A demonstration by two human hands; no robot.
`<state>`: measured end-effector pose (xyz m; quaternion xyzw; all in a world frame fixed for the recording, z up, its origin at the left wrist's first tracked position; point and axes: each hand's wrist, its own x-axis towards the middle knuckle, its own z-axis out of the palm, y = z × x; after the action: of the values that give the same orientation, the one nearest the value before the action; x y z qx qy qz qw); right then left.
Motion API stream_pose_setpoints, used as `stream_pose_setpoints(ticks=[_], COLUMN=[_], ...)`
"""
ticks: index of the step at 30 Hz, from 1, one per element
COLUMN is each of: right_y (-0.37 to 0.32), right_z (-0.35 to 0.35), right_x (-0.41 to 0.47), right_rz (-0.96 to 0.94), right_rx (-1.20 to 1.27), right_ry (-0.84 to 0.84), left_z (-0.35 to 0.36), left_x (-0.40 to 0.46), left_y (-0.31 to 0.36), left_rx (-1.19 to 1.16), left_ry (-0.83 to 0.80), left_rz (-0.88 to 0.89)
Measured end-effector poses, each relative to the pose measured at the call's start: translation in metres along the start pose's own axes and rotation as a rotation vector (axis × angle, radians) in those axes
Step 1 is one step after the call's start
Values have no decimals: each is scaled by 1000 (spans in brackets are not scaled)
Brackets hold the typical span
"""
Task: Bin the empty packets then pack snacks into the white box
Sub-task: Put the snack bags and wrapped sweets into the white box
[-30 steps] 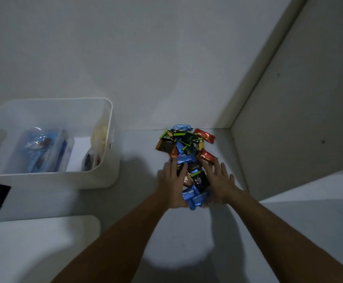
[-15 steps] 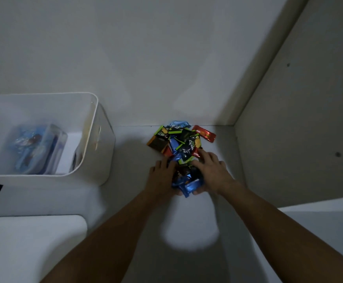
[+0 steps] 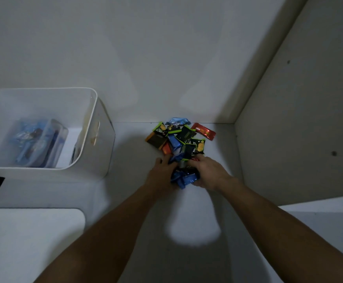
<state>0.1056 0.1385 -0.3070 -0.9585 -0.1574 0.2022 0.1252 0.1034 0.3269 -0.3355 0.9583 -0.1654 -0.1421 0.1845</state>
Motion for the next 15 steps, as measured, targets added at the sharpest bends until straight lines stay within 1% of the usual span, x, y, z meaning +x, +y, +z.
stream_pose_setpoints(ticks=[3, 8, 12, 15], right_y=[-2, 3, 5, 4], right_z=[-4, -18, -31, -40], right_x=[-4, -13, -23, -28], right_rz=[28, 108, 236, 291], right_rx=[91, 180, 284, 318], right_ry=[34, 133, 176, 194], left_z=[-5, -14, -23, -31], left_x=[-1, -10, -19, -24], left_y=[3, 2, 4, 5], left_rx=[-101, -165, -187, -193], left_ry=[-12, 11, 21, 16], left_rz=[-19, -49, -72, -90])
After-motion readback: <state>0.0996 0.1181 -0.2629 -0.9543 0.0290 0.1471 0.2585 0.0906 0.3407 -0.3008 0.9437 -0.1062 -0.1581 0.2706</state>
